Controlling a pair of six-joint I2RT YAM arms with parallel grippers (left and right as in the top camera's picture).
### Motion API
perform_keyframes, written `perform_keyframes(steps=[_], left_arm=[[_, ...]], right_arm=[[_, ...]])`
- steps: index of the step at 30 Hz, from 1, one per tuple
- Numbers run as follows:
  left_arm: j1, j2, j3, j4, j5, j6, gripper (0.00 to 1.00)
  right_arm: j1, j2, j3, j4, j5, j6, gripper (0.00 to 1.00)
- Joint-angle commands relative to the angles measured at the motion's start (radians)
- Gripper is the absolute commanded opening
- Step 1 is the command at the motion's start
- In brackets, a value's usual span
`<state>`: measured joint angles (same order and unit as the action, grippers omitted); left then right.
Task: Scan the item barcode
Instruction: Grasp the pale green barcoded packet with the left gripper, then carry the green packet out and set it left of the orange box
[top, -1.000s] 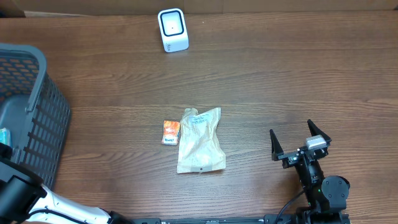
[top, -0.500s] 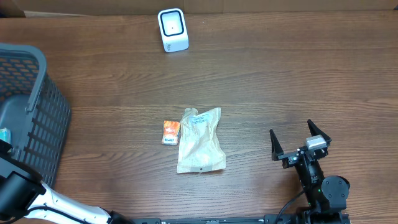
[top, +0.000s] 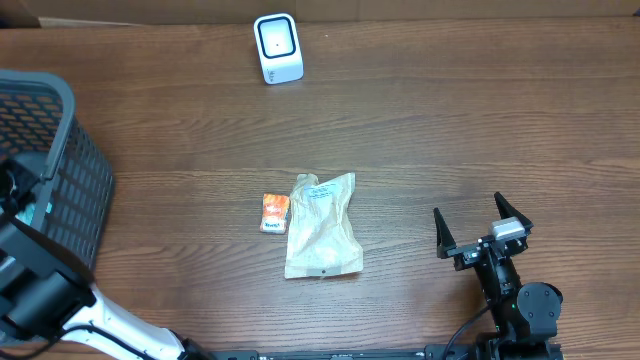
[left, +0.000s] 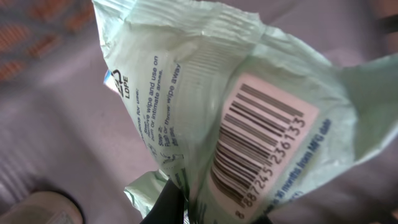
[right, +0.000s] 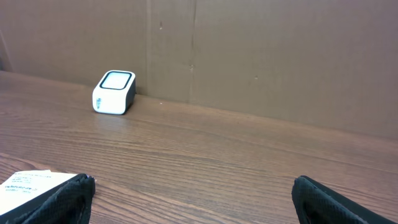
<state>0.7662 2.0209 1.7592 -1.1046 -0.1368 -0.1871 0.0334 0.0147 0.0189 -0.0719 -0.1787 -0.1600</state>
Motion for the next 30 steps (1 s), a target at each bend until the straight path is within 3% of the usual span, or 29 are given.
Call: perform_keyframes(steps=[1, 11, 16, 22, 30], left_arm=[[-0.031, -0.145, 0.043, 0.016, 0.023, -0.023, 0.04], [-0.178, -0.517, 0.045, 0.014, 0.116, -0.084, 0.04], [-0.365, -0.651, 0.045, -0.08, 0.171, -0.09, 0.04], [-0.665, -0.659, 0.014, -0.216, 0.144, -0.09, 0.04], [-0.893, -0.65, -0.307, -0.108, 0.101, -0.172, 0.04]], right_arm=[[-0.001, -0.012, -0.011, 0.003, 0.001, 0.006, 1.0], [-0.001, -0.012, -0.011, 0.003, 0.001, 0.006, 1.0], [-0.001, -0.012, -0.011, 0.003, 0.001, 0.006, 1.0], [-0.001, -0.012, -0.011, 0.003, 0.001, 0.006, 1.0], [-0.001, -0.012, -0.011, 0.003, 0.001, 0.006, 1.0]])
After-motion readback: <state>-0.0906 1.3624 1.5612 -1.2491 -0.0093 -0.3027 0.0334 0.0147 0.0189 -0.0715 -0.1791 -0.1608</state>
